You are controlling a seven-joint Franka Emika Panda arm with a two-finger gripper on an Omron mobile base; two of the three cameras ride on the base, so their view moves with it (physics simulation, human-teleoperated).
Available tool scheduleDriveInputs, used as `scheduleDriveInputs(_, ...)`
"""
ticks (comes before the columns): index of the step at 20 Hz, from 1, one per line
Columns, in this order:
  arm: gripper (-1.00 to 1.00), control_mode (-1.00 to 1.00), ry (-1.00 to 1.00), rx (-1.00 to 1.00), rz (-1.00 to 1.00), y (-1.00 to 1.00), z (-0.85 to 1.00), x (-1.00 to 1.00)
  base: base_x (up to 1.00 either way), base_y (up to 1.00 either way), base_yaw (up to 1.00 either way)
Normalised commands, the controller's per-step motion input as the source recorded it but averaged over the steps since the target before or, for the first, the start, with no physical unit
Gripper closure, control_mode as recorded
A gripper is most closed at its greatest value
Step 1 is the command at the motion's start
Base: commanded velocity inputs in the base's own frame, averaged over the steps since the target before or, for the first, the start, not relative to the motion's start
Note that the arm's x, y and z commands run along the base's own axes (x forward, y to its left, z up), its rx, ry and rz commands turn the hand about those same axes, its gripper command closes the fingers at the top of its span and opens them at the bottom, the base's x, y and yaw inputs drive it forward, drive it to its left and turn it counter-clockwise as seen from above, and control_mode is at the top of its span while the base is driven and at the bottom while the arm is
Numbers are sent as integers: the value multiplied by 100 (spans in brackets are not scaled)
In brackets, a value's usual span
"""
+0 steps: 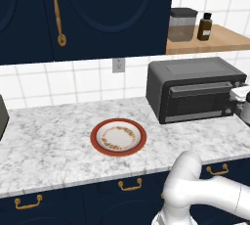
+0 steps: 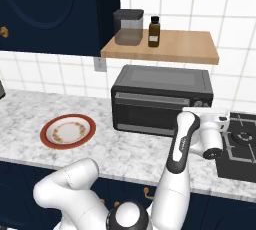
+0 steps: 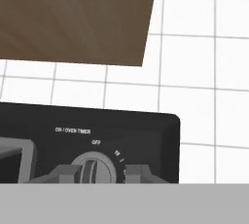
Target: Pick up the kebab skewer and baguette bread, and place them inside the toaster oven. Close the toaster oven door and start by setting the timer.
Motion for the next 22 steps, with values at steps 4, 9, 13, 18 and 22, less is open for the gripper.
scheduleDriveInputs(4, 100, -100, 0, 0, 0, 30, 4, 0, 0, 0, 0)
scheduleDriveInputs(9, 100, -100, 0, 0, -3, 17, 5, 3, 0, 0, 0)
scheduleDriveInputs(13, 100, -100, 1, 6, -6, 0, 9, 2, 0, 0, 0)
scheduleDriveInputs(18, 100, -100, 0, 5, -7, 15, 12, -4, 0, 0, 0)
scheduleDriveInputs(22, 100, -100, 0, 1, -8, 17, 21, -4, 0, 0, 0)
